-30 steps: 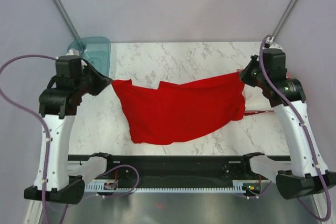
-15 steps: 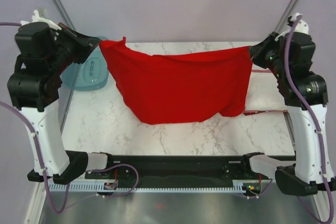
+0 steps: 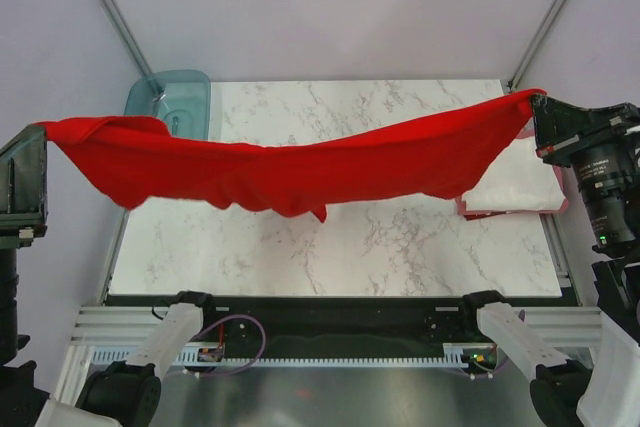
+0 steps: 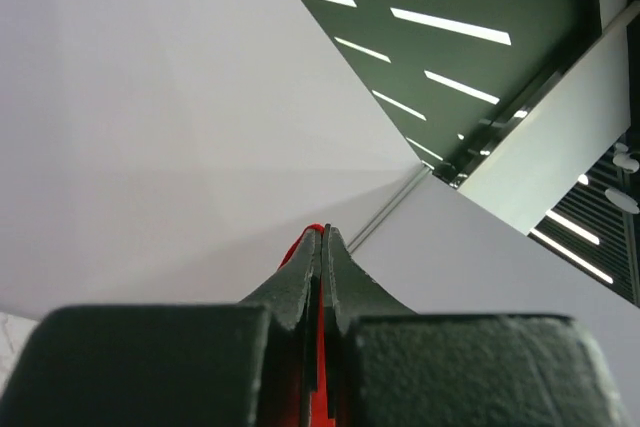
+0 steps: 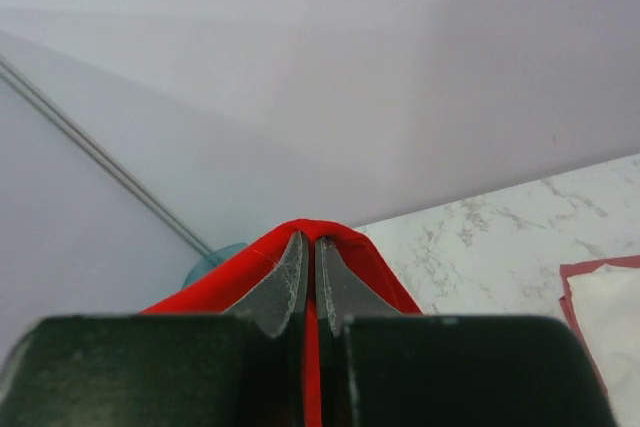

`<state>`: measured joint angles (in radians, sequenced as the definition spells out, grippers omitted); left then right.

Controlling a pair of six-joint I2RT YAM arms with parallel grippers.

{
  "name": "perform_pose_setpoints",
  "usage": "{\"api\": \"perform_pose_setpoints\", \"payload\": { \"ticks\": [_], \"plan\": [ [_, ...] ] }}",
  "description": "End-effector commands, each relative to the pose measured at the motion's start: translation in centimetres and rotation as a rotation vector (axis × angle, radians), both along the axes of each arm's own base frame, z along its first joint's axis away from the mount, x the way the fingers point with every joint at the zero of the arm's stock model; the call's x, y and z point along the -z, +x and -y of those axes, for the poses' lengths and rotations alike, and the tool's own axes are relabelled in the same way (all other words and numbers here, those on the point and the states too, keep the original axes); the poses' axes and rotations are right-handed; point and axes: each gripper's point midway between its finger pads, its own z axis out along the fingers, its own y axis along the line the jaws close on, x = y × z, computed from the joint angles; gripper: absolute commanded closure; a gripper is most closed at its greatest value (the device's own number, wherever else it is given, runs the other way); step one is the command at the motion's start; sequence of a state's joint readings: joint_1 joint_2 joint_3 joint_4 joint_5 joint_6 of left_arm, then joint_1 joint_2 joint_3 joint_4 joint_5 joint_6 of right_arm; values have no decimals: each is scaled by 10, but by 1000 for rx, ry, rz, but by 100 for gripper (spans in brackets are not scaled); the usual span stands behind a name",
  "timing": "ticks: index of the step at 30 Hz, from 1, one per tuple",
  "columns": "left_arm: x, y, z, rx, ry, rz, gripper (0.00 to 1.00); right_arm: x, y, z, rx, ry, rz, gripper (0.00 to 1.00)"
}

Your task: Fold and stack the t-shirts

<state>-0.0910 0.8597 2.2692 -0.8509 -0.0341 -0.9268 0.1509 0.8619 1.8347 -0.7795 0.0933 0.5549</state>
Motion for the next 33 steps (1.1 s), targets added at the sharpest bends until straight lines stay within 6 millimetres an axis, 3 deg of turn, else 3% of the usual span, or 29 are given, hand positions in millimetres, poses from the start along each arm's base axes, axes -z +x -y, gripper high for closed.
{"api": "perform_pose_setpoints", "payload": {
  "ticks": [1,6,7,11,15,18,20,21,23,24,28,30,31,33],
  "plan": [
    [-11,22,-7,-34,-53,6,98,-14,7,-18,-93,27,34,100],
    [-24,-22,-23,-94,-85,106,98,-32,-11,-28,-168,44,101,100],
    [-30,-42,-28,-118,-74,155,98,-35,-14,-30,-178,53,109,100],
    [-39,-72,-41,-166,-114,236,98,-42,-29,-22,-147,55,156,100],
    [-55,-65,-37,-146,-116,271,98,-53,-33,-17,-127,59,184,100],
    [-59,-28,-35,-146,-120,219,98,-52,-24,-15,-107,51,172,100],
    [-57,-6,-30,-126,-116,191,98,-38,-5,-12,-74,53,127,100],
    [-44,24,-26,-124,-101,119,98,-31,3,-10,-55,60,102,100],
    [-27,58,-24,-128,-104,51,98,-6,24,-11,-44,55,35,100],
    [-10,90,-21,-133,-94,-7,98,2,29,-11,-39,59,20,100],
    [37,176,-10,-128,-74,-167,98,61,79,-4,48,67,-116,100],
    [55,205,-2,-102,-62,-211,98,77,99,-5,59,64,-150,100],
    [56,219,1,-91,-53,-210,98,91,118,-10,51,72,-183,100],
    [60,234,4,-85,-52,-229,98,94,134,-17,26,67,-198,100]
  ]
}}
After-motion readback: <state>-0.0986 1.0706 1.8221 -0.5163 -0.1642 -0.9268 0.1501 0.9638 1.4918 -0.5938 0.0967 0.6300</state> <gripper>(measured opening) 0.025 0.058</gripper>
